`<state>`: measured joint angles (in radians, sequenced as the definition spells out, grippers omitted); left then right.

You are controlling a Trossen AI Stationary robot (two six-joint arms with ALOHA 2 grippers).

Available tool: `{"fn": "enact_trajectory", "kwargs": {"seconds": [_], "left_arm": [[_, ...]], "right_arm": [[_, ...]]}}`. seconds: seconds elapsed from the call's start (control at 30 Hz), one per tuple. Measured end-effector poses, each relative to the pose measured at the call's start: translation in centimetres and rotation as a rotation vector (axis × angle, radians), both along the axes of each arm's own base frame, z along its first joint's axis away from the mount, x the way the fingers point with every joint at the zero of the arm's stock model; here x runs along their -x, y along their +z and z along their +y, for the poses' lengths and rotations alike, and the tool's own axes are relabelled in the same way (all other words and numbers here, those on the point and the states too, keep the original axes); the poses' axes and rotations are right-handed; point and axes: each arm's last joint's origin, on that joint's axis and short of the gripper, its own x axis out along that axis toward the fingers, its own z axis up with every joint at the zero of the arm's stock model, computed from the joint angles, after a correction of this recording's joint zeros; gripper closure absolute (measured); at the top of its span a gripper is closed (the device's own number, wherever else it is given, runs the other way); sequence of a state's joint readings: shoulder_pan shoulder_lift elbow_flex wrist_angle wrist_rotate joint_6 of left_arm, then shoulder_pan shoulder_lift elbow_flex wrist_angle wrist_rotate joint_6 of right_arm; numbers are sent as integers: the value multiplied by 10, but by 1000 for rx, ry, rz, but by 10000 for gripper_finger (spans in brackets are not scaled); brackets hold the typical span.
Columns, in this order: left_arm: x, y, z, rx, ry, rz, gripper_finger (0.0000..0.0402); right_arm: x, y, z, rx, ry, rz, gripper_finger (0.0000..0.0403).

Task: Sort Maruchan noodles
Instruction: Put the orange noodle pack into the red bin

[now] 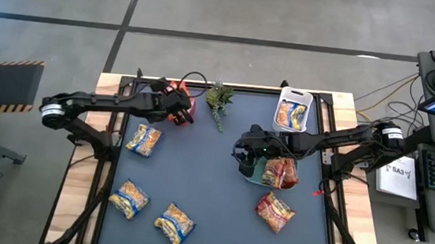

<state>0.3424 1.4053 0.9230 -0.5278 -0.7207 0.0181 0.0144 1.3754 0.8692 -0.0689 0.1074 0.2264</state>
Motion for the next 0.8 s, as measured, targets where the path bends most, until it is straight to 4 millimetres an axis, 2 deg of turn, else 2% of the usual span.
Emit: {"fn": "enact_trajectory", "kwargs": {"seconds": [0.17,0.5,0.8], "left_arm": [[-1,-1,0,5,-3,0,388],[0,0,-1,18,-13,-8,332],[6,27,-3,6,-22,-46,290]], "right_arm": [[0,0,0,0,0,0,246],[0,0,0,0,0,0,250],[0,0,0,0,0,0,250]]}}
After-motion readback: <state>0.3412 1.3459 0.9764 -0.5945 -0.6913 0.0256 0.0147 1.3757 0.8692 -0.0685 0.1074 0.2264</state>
